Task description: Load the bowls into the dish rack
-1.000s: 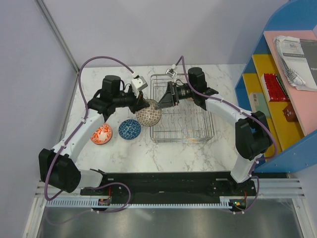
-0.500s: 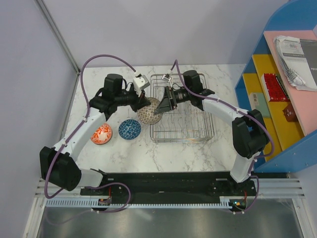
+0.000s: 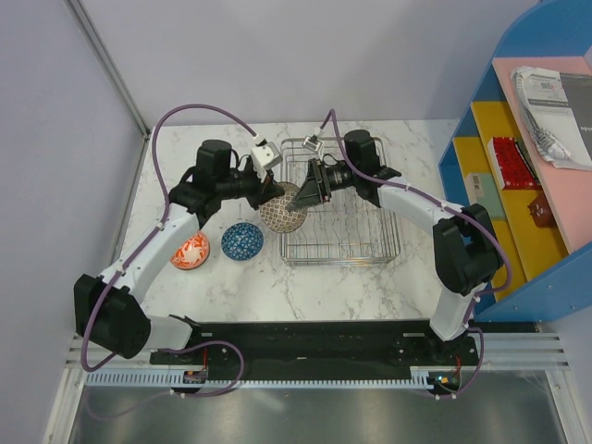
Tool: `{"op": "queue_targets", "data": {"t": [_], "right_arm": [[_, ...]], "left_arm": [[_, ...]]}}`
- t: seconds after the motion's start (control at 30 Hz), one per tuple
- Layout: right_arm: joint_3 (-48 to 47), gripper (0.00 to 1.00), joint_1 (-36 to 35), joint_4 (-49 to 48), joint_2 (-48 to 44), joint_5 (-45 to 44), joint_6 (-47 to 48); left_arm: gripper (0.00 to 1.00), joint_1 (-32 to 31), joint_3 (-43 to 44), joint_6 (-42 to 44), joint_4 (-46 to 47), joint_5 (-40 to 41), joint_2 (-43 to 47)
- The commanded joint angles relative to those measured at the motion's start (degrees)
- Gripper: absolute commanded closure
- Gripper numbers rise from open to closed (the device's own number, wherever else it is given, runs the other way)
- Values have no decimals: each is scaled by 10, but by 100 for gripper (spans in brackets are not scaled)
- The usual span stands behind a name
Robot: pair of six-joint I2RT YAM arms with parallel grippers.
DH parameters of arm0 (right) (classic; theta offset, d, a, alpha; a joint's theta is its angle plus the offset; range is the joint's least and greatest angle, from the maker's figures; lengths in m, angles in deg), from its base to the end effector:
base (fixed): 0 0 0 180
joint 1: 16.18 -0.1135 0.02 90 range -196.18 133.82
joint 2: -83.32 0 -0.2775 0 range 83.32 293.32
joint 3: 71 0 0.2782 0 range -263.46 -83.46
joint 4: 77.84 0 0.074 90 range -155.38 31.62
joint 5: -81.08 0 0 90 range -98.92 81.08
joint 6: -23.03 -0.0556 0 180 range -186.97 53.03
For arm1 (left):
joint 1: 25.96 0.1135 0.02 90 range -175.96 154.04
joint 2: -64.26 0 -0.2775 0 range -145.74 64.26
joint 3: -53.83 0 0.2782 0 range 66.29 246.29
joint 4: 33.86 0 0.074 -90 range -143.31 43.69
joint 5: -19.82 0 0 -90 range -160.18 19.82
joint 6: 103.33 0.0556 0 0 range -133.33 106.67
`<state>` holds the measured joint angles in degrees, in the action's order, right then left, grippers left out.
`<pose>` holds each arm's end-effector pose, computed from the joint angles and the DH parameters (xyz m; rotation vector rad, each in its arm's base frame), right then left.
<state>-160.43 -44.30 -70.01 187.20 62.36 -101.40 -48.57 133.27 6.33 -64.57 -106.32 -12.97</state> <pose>0.3641 0.2543 0.2787 -0.8312 2.0032 1.8784 0.3023 -0.1614 0.3381 1.0801 1.7204 -0.6809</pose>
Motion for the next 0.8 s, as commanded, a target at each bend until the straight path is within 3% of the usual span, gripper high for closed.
{"op": "queue_targets", "data": {"t": [0.0, 0.07, 0.1, 0.17, 0.2, 0.27, 0.43, 0.5, 0.57, 0.6, 0.67, 0.7, 0.77], "right_arm": [[24, 30, -1, -140, -22, 33, -80], [26, 40, -1, -156, -21, 40, -89], [27, 55, -1, -156, -20, 41, -90], [28, 71, -1, -158, -19, 42, -89], [28, 84, -1, -157, -19, 42, -89], [28, 97, -1, -158, -17, 42, -90], [30, 100, -1, -159, -19, 38, -89], [33, 100, -1, -158, -22, 32, -85], [32, 100, 1, -147, -24, 22, -77], [33, 100, 2, -140, -24, 18, -71], [31, 100, 3, -117, -24, 6, -53], [29, 100, 4, -109, -23, 4, -45], [29, 100, 6, -99, -23, 0, -38]], "left_arm": [[98, -6, -3, -3, 51, -9, 25], [98, -7, -3, -4, 54, -8, 25], [98, -8, -3, -4, 55, -8, 24], [98, -8, -2, -4, 55, -6, 23], [98, -9, -2, -4, 55, -6, 23], [98, -8, -2, -5, 54, -5, 22], [95, -9, -2, -7, 55, -2, 18], [82, -9, -2, -5, 55, -1, 17], [55, -9, -1, -6, 55, 2, 16], [33, -9, 0, -6, 55, 4, 15], [23, -9, 0, -8, 55, 5, 11], [10, -9, 0, -9, 55, 5, 9], [3, -9, 1, -9, 55, 8, 4]]}}
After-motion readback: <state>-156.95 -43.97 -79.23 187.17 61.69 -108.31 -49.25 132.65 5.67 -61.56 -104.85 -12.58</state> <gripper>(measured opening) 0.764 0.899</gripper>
